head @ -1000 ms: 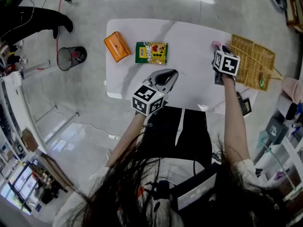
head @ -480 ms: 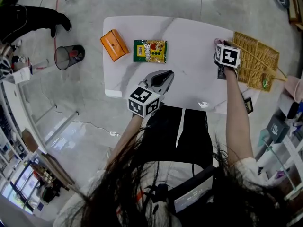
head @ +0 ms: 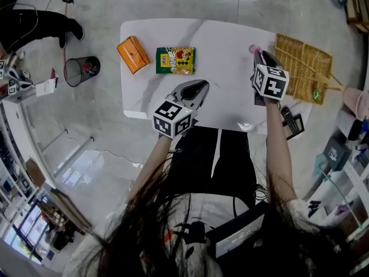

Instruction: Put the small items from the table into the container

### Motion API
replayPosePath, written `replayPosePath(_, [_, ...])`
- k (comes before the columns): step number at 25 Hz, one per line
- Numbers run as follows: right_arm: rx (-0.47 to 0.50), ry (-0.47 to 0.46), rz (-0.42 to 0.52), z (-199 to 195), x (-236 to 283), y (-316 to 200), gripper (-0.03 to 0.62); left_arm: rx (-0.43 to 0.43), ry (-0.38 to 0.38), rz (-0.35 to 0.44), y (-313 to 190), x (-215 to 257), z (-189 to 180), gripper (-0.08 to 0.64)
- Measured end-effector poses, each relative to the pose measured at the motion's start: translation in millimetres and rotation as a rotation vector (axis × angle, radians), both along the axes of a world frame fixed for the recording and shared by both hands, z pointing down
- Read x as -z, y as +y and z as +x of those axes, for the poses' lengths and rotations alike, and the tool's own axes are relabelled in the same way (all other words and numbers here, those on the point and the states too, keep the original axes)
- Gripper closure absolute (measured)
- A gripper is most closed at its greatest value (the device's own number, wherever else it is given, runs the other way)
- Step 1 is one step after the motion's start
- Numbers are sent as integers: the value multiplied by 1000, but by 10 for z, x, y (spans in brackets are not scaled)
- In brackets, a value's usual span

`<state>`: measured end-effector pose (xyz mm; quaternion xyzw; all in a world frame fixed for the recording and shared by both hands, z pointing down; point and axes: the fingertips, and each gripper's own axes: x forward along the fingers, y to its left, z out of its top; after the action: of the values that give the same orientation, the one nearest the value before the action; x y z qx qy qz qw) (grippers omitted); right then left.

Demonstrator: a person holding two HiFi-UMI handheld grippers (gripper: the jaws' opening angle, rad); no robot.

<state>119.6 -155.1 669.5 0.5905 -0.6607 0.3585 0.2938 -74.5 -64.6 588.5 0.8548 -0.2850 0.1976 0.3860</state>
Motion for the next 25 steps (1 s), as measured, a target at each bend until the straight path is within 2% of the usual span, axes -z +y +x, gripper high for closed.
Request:
replayPosePath(8, [-71,-129,43,-104,408,638,495,-44,8,15,121,106,360,546])
replayPosePath(12, [-91,-153,46,-15,556,997,495,-64,18,18,224,143,580,546])
replayPosePath(17, [-144,-166,31,292,597,1351,495,-105,23,16,415,177,904,546])
replayPosePath(25, [-298,-194,8,981,416,1670,495,-160,21,9,713,213,1381,546])
